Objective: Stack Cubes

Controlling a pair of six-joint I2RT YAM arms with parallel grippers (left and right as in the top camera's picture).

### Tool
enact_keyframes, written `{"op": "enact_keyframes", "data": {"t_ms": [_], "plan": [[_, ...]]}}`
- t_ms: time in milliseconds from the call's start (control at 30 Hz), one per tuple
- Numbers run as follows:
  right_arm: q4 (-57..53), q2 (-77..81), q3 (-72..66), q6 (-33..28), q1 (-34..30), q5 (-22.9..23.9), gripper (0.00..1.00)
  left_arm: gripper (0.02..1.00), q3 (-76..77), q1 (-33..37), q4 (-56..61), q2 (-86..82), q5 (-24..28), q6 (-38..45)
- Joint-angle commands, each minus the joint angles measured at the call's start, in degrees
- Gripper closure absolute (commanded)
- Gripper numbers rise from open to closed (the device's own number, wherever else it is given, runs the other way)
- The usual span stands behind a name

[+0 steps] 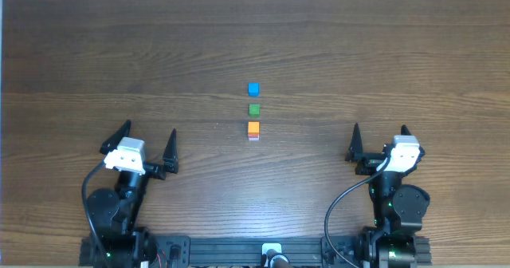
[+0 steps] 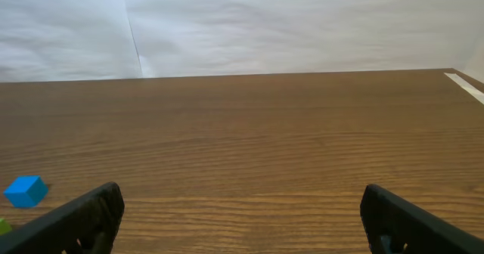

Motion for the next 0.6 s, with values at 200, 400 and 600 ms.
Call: {"op": "enact_keyframes", "data": {"t_ms": [200, 400, 600], "plan": [[-0.1, -0.6, -0.3, -0.1, -0.3, -0.3, 0.007, 0.018, -0.3, 0.2, -0.2, -0.5, -1.2, 0.7], [-0.1, -0.6, -0.3, -0.1, -0.3, -0.3, 0.009, 0.018, -0.3, 0.2, -0.2, -0.5, -1.1, 0.7], [-0.1, -0.6, -0.3, -0.1, -0.3, -0.3, 0.009, 0.018, -0.3, 0.2, -0.2, -0.3, -1.1, 0.7]]}}
